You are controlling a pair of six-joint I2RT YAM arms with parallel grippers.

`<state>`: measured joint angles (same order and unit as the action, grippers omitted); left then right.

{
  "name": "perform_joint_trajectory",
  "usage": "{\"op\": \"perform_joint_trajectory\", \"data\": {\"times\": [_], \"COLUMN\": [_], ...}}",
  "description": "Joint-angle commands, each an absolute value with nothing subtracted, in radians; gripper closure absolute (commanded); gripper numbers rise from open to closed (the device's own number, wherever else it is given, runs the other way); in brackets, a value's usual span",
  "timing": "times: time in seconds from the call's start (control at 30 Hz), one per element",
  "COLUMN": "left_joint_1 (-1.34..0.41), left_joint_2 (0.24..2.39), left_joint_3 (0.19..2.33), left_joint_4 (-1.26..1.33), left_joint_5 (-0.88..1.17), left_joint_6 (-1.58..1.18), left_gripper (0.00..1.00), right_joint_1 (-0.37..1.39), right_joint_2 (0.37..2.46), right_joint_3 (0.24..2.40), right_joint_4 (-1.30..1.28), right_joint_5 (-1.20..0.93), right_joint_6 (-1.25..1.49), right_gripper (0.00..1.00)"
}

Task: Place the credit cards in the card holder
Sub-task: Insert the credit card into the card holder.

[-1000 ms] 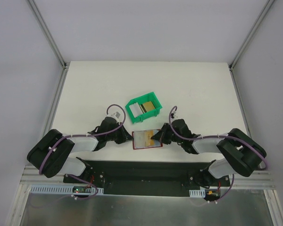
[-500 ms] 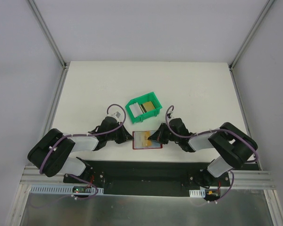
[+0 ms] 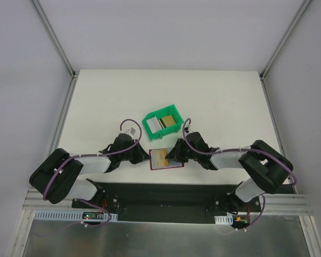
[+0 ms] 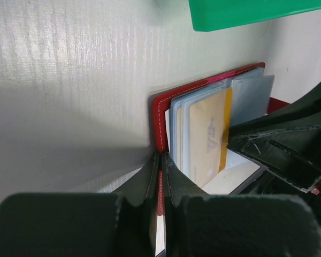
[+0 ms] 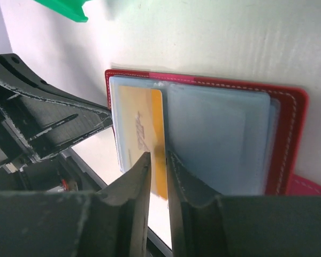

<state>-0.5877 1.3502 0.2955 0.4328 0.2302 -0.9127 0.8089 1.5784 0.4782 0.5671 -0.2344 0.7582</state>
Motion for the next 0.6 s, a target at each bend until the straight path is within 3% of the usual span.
{"op": "perform_joint_trajectory", "data": {"times": [0.0, 0.1, 0.3, 0.5, 0.57], "left_joint_1": [-0.586, -0.586, -0.584, -0.584, -0.586], "left_joint_2": [1.373, 1.377, 1.381, 1.382, 1.384], "left_joint_3": [0.244, 0.247, 0.252, 0.250, 0.253], "left_joint_4": [0.242, 0.245, 0.247, 0.253, 0.253], "left_joint_5": [0.156, 0.161, 0.166, 0.169, 0.172], "left_joint_6": [-0.881, -0.877, -0.870, -0.867, -0.864], "left_gripper": [1.00, 1.00, 1.00, 1.00, 1.00], "right_joint_1": [0.816, 0.816, 0.830, 0.856, 0.857], "right_joint_2": [1.445, 1.388, 1.391, 1.463, 1.491], "right_joint_3": [0.529, 0.548, 0.603, 0.652, 0.692], "right_joint_4": [0.336, 0.259, 0.152, 0.140, 0.024], "right_joint_5": [-0.115, -0.077, -0.046, -0.100, -0.036], "right_joint_6": [0.641, 0.595, 0.543, 0.525, 0.514], "right_gripper": [0.75, 0.71, 0.71, 0.79, 0.83]}}
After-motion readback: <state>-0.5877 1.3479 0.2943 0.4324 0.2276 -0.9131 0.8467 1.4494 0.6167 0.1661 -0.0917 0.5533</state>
